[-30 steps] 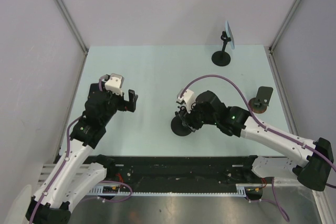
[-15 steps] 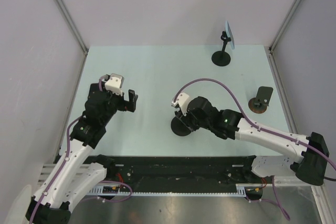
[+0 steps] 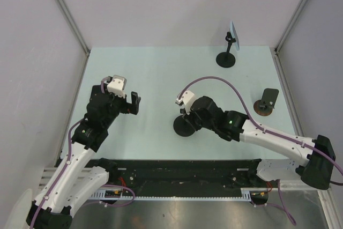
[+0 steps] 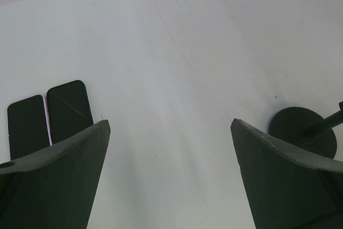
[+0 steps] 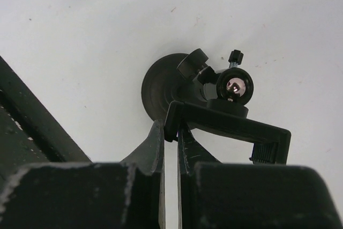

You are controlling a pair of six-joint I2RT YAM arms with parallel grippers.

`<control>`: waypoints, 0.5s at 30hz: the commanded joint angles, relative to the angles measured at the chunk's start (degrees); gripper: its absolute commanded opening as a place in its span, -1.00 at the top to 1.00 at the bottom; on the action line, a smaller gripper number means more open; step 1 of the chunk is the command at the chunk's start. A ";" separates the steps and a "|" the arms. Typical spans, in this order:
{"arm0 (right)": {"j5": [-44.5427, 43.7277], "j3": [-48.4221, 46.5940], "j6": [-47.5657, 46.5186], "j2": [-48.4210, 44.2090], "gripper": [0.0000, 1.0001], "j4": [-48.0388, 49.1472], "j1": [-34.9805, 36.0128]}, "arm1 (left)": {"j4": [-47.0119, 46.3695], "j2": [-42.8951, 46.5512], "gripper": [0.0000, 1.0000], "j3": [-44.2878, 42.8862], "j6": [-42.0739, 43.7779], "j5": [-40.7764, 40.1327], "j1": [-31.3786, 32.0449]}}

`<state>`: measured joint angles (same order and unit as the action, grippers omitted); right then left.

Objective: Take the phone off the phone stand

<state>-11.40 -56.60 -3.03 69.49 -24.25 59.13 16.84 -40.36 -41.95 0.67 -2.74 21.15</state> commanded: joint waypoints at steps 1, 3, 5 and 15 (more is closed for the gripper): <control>6.47 -1.85 7.24 -1.90 1.00 3.51 -1.82 | -2.16 0.55 -1.00 0.21 2.50 0.72 0.30; 5.69 -1.85 8.47 -2.34 1.00 4.39 -2.01 | -2.08 0.72 -1.00 0.21 2.41 0.81 0.30; 3.50 -1.85 8.56 -3.22 1.00 4.65 -2.62 | -2.08 0.72 -1.00 0.21 2.41 0.81 0.30; -11.62 -2.46 3.65 -9.37 1.00 4.03 -13.77 | -2.08 1.42 -1.00 0.21 2.32 1.16 0.30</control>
<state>-13.50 -56.60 3.16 65.25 -25.43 50.46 16.82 -39.83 -41.93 0.67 -2.74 21.15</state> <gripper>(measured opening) 0.058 0.996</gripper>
